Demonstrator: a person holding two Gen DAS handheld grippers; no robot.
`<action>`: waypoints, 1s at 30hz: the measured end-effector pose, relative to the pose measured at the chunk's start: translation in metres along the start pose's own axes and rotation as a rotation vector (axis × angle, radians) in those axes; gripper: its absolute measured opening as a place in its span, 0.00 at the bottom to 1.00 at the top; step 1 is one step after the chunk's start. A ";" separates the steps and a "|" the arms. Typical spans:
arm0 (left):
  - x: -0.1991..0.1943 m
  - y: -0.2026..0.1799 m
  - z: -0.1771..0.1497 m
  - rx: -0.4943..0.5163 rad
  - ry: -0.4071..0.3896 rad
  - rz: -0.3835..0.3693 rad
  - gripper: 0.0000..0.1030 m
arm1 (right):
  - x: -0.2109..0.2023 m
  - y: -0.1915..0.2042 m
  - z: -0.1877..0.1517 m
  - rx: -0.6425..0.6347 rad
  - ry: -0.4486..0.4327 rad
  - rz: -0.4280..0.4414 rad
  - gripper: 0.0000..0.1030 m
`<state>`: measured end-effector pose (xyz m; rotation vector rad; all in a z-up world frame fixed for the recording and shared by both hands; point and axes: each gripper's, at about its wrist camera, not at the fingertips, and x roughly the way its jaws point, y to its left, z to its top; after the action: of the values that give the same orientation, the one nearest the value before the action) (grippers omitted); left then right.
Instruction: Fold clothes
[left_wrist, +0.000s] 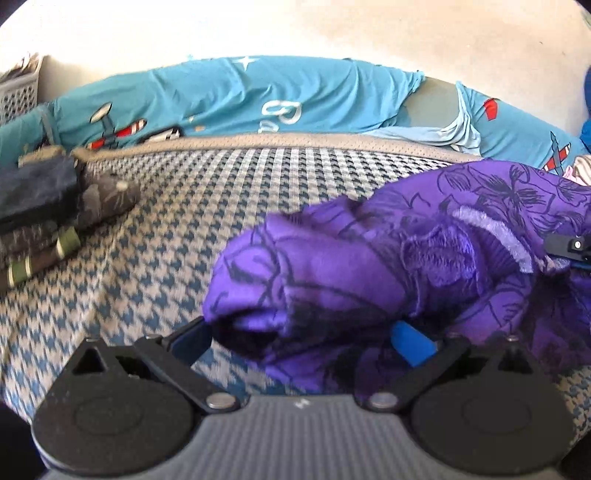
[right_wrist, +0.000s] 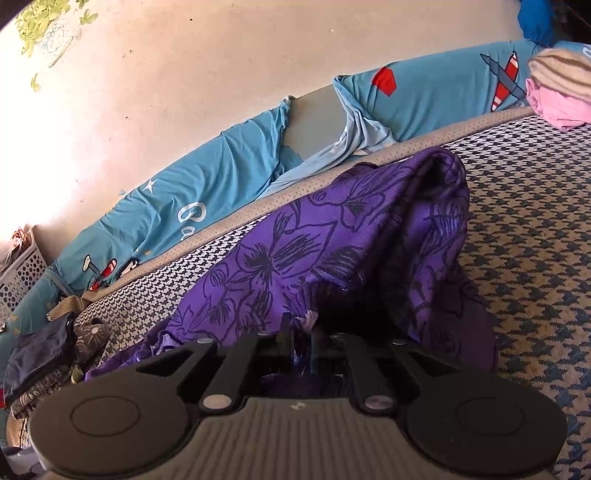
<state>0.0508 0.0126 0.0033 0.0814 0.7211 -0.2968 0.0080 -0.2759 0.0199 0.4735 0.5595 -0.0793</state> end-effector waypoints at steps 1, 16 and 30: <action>0.001 0.000 0.002 0.004 -0.005 0.002 1.00 | 0.001 0.000 0.001 0.003 0.004 0.002 0.10; 0.040 -0.004 0.017 0.019 0.029 -0.001 1.00 | 0.008 -0.005 0.002 0.087 0.014 0.004 0.38; 0.052 0.000 0.005 -0.035 0.070 -0.005 1.00 | 0.017 0.016 -0.004 -0.005 -0.004 0.011 0.13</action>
<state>0.0911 -0.0012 -0.0273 0.0567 0.7962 -0.2873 0.0240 -0.2593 0.0147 0.4714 0.5531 -0.0685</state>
